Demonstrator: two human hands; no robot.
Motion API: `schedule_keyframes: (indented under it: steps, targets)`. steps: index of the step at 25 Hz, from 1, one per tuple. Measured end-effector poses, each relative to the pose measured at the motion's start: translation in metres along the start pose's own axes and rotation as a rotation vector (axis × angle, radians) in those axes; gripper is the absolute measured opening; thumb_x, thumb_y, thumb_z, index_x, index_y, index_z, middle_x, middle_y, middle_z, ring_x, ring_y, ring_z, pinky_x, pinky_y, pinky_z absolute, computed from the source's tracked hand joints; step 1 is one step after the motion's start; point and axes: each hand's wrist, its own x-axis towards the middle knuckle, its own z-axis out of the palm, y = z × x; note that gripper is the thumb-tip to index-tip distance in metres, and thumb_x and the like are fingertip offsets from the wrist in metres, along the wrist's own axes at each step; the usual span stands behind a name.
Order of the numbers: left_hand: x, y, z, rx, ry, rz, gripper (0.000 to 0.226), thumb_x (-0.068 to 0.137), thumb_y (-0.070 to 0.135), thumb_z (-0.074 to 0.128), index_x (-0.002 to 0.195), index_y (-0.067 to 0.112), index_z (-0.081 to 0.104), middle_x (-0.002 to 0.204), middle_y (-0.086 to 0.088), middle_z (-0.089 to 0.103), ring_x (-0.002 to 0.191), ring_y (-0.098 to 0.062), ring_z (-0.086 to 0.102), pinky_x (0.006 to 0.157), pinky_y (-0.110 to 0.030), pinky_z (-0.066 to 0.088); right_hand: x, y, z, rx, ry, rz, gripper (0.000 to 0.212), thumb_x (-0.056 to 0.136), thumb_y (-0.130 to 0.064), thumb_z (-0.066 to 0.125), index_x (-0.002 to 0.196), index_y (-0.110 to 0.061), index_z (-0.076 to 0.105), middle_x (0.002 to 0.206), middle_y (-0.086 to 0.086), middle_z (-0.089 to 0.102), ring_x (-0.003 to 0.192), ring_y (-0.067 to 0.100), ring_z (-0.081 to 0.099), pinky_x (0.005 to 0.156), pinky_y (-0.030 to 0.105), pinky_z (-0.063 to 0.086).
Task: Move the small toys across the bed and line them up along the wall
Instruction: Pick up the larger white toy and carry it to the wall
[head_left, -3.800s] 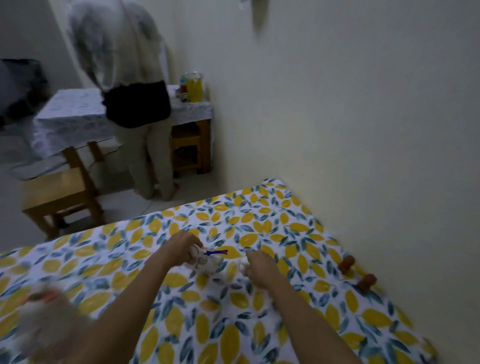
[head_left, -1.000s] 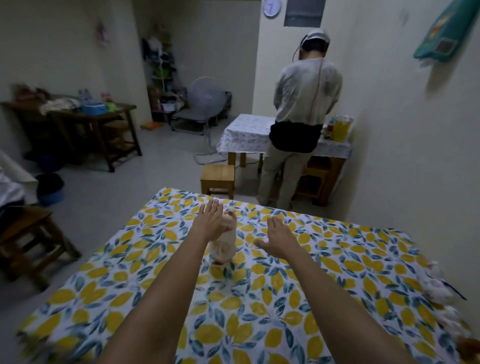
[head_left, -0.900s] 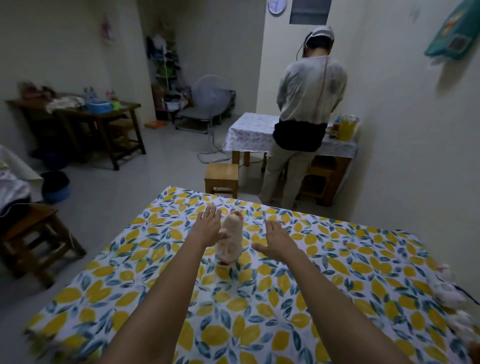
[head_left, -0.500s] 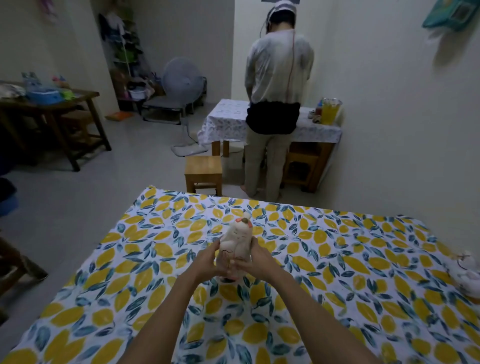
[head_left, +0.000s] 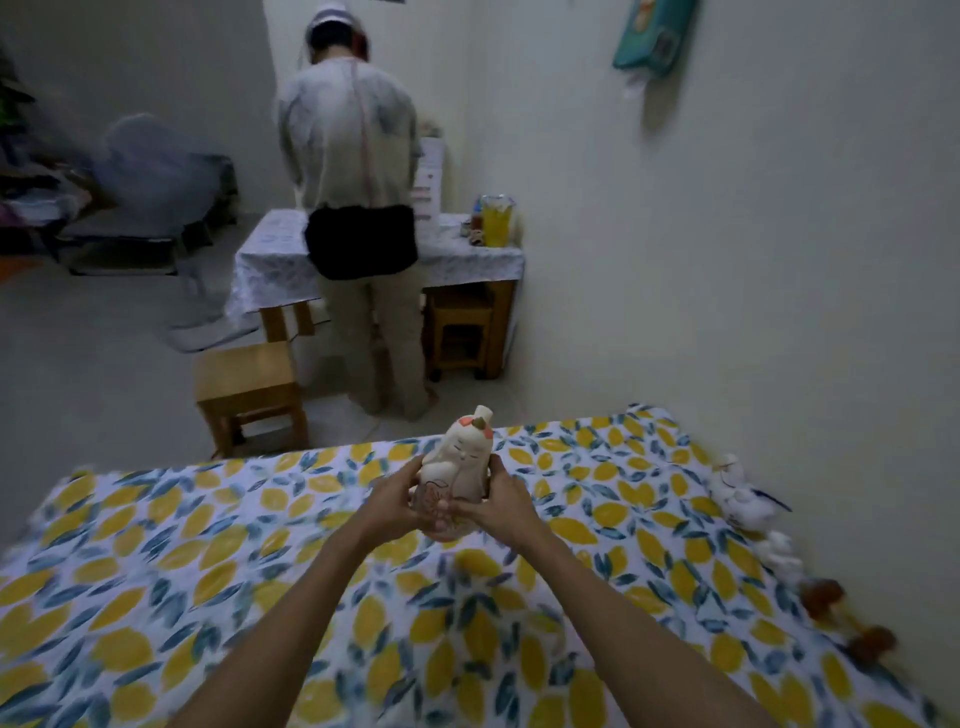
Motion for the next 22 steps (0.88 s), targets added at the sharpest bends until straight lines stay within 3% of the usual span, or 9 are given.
schedule_keyframes:
  steps: [4,6,8,10,13,17,22]
  targets:
    - [0.097,0.072,0.062,0.069,-0.091,0.08,0.1,0.049,0.04,0.073,0.142,0.021,0.04,0.124,-0.005,0.064,0.11,-0.026,0.065,0.091,-0.043,0.058,0.032,0.053,-0.103,0.019,0.13,0.075,0.088,0.058,-0.058,0.083,0.126,-0.016,0.047,0.114,0.007,0.07,0.105,0.028,0.067,0.086,0.047,0.057]
    - [0.147,0.105,0.101,0.084,-0.132,0.103,0.097,0.053,0.036,0.074,0.142,0.02,0.04,0.121,0.0,0.06,0.111,-0.023,0.063,0.089,-0.03,0.058,0.051,0.083,-0.155,0.004,0.185,0.113,0.087,0.058,-0.058,0.083,0.125,-0.017,0.047,0.113,0.007,0.071,0.104,0.029,0.067,0.084,0.047,0.057]
    - [0.2,0.136,0.143,0.114,-0.187,0.124,0.085,0.067,0.019,0.078,0.141,0.013,0.038,0.12,0.001,0.055,0.111,-0.019,0.058,0.08,-0.012,0.052,0.073,0.117,-0.204,-0.004,0.238,0.152,0.085,0.056,-0.059,0.084,0.121,-0.016,0.048,0.11,0.007,0.07,0.102,0.028,0.067,0.074,0.039,0.057]
    - [0.25,0.156,0.18,0.158,-0.231,0.142,0.081,0.068,0.025,0.073,0.139,0.009,0.037,0.122,-0.003,0.055,0.111,-0.021,0.057,0.083,-0.023,0.054,0.095,0.147,-0.245,-0.039,0.299,0.186,0.082,0.056,-0.058,0.085,0.115,-0.014,0.049,0.106,0.008,0.07,0.099,0.027,0.067,0.067,0.031,0.052]
    - [0.319,0.17,0.228,0.249,-0.316,0.161,0.083,0.064,0.032,0.071,0.136,0.013,0.036,0.125,-0.013,0.06,0.112,-0.03,0.061,0.094,-0.045,0.055,0.124,0.192,-0.287,-0.09,0.363,0.259,0.082,0.057,-0.06,0.083,0.113,-0.011,0.048,0.107,0.011,0.068,0.102,0.031,0.064,0.076,0.036,0.05]
    - [0.381,0.174,0.278,0.255,-0.41,0.151,0.094,0.056,0.04,0.066,0.141,0.024,0.03,0.126,-0.012,0.06,0.114,-0.032,0.059,0.098,-0.048,0.053,0.146,0.244,-0.311,-0.132,0.434,0.37,0.079,0.062,-0.059,0.08,0.113,-0.009,0.046,0.108,0.014,0.066,0.103,0.034,0.063,0.078,0.037,0.05]
    - [0.411,0.16,0.318,0.237,-0.516,0.092,0.094,0.064,0.015,0.068,0.146,0.026,0.023,0.125,-0.016,0.059,0.116,-0.035,0.057,0.097,-0.057,0.052,0.154,0.28,-0.316,-0.14,0.477,0.468,0.078,0.06,-0.057,0.082,0.113,-0.009,0.051,0.109,0.011,0.067,0.1,0.029,0.065,0.071,0.029,0.048]
